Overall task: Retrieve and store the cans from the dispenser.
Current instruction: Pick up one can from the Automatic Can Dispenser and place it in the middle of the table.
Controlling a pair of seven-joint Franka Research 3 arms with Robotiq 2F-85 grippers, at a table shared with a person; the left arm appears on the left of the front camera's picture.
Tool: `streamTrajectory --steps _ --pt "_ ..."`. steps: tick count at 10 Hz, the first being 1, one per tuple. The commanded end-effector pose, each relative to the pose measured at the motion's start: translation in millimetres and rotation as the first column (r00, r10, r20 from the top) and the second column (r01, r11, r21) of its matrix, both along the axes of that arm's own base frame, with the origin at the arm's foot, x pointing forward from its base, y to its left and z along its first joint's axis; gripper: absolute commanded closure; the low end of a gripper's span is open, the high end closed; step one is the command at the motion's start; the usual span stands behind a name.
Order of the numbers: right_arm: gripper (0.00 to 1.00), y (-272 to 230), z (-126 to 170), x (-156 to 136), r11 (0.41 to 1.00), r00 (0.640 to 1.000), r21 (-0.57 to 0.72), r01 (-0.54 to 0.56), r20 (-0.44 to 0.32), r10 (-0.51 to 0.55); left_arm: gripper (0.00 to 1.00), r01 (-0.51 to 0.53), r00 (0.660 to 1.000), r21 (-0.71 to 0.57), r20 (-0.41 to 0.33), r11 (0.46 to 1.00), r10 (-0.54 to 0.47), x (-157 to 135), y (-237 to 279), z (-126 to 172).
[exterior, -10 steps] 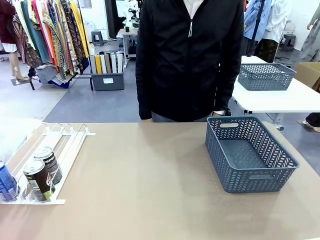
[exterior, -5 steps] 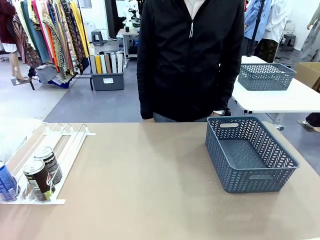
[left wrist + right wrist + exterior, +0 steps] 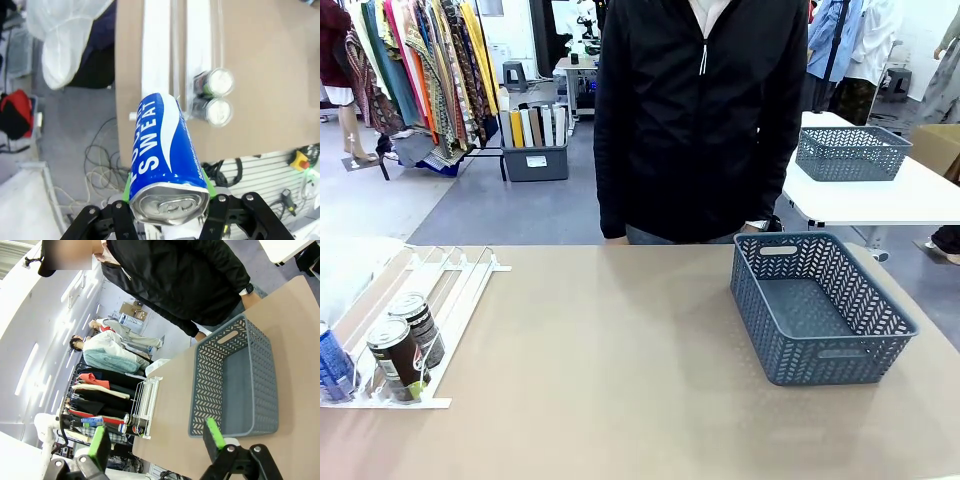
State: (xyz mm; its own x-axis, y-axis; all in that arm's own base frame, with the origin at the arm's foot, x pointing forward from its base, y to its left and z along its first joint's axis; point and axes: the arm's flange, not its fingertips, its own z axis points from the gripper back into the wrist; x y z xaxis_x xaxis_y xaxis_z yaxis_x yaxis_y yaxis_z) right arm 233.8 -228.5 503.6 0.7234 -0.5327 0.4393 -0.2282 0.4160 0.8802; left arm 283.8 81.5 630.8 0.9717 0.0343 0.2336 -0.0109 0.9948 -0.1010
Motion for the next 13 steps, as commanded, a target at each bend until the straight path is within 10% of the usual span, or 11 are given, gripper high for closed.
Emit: streamTrajectory --steps 1,4,8,13 --pt "0.00 -0.3 3.2 3.8 1.000 0.999 0.004 0.006 0.040 -0.006 1.00 0.117 0.992 0.024 0.038 0.993 -0.118 61.8 -62.4 22.0" --pt "0.00 -0.3 3.2 3.8 1.000 0.999 0.004 0.006 0.040 -0.006 1.00 0.572 0.811 0.074 -0.199 0.817 -0.550 163.6 -244.3 -30.1" --pt "0.00 -0.3 3.2 3.8 1.000 0.999 0.004 0.006 0.040 -0.006 1.00 0.679 0.726 0.116 -0.257 0.725 -0.638 193.4 -423.9 -153.1" --pt "0.00 -0.3 3.2 3.8 1.000 0.999 0.004 0.006 0.040 -0.006 1.00 0.754 0.627 0.088 -0.394 0.651 -0.673 188.7 -457.8 -221.2"
